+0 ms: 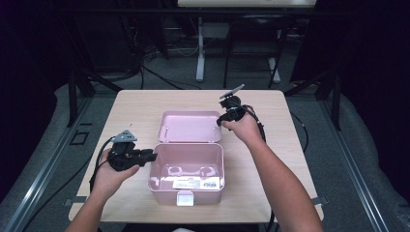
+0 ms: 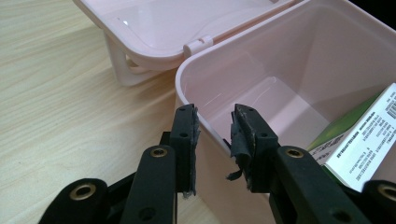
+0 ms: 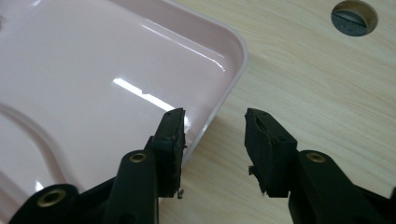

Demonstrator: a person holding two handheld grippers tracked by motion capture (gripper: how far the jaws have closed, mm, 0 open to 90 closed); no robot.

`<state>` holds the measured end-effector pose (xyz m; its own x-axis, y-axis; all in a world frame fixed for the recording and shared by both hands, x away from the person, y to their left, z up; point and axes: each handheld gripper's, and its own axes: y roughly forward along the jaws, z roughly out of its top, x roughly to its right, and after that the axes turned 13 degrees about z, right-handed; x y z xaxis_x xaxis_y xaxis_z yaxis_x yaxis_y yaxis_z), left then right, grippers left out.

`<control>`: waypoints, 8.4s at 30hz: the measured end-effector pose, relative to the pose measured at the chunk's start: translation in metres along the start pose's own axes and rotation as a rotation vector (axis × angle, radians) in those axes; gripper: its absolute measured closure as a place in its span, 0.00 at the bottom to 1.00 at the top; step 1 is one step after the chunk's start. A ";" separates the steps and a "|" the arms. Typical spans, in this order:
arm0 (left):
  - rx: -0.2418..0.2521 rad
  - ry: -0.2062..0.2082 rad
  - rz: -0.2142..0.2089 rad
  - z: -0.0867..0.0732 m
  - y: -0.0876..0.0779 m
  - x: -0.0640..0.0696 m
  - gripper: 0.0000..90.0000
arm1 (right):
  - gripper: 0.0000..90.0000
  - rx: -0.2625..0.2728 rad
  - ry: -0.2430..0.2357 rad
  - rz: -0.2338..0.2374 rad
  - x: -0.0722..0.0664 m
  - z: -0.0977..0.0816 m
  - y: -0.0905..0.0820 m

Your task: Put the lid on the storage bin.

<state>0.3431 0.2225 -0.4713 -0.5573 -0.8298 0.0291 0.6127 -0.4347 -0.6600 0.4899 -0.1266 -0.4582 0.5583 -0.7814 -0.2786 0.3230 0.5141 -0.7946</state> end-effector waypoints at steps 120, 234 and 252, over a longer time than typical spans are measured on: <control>0.001 -0.020 0.011 -0.001 0.000 0.002 0.79 | 0.95 0.327 -0.028 -0.065 -0.060 -0.011 -0.078; 0.277 -0.001 0.124 0.041 -0.058 0.009 0.70 | 0.96 0.609 -0.179 -0.061 -0.113 -0.121 -0.102; 0.335 0.050 0.134 0.053 -0.067 0.021 0.78 | 0.93 0.594 -0.182 -0.041 -0.114 -0.130 -0.101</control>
<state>0.3198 0.2159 -0.3865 -0.4816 -0.8724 -0.0830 0.8270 -0.4211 -0.3725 0.2942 -0.1351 -0.4162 0.6411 -0.7586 -0.1162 0.6876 0.6350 -0.3522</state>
